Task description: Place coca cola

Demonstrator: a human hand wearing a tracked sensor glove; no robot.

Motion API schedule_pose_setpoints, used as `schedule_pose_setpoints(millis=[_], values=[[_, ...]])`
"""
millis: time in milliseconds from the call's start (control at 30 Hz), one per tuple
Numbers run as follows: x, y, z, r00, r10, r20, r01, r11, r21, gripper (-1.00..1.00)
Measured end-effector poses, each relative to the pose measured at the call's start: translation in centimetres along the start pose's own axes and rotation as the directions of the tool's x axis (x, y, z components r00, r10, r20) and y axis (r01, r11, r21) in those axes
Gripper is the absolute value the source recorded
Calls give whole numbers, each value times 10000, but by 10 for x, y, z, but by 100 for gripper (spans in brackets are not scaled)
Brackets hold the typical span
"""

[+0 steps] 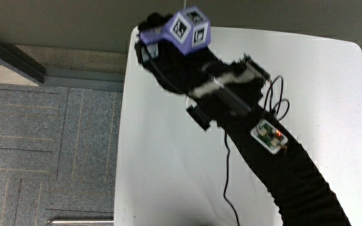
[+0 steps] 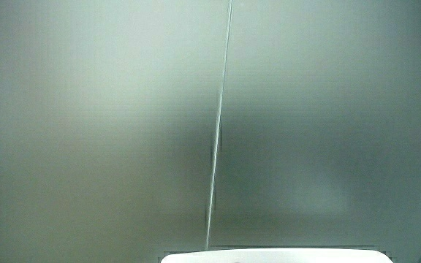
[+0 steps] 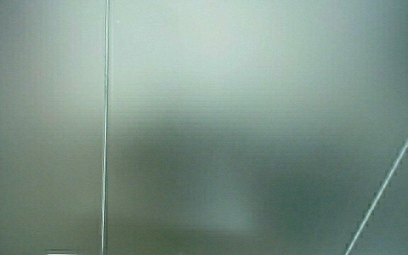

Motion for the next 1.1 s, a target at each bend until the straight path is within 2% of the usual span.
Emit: schedule_pose_setpoints(millis=[67, 133, 200, 300, 467, 500, 533, 567, 600, 633, 667, 733, 867, 1000, 1067, 1100], values=[[3, 4, -4, 9996, 13, -298, -15, 10000, -54, 0], [6, 8, -11, 9999, -142, 19, 142, 9997, 186, 0], [15, 14, -24, 9986, -484, -230, 473, 9979, -444, 0], [22, 16, -32, 9971, -764, 27, 764, 9960, -469, 0], [29, 17, -45, 9946, -996, -306, 959, 9900, -1036, 0], [35, 20, -49, 9933, -1119, -286, 1077, 9869, -1204, 0], [37, 19, -49, 9906, -1330, -314, 1288, 9854, -1114, 0], [37, 18, -49, 9912, -1283, -320, 1232, 9840, -1288, 0], [38, 17, -49, 9905, -1348, -263, 1309, 9848, -1144, 0], [43, 19, -52, 9890, -1430, -378, 1364, 9807, -1399, 0], [45, 18, -53, 9885, -1501, -198, 1466, 9815, -1233, 0], [47, 16, -56, 9864, -1617, -289, 1560, 9774, -1429, 0], [46, 12, -53, 9868, -1591, -294, 1547, 9810, -1172, 0], [48, 12, -54, 9847, -1684, -453, 1604, 9766, -1430, 0], [50, 13, -56, 9854, -1680, -277, 1628, 9772, -1362, 0], [49, 11, -55, 9857, -1622, -451, 1541, 9773, -1452, 0]])
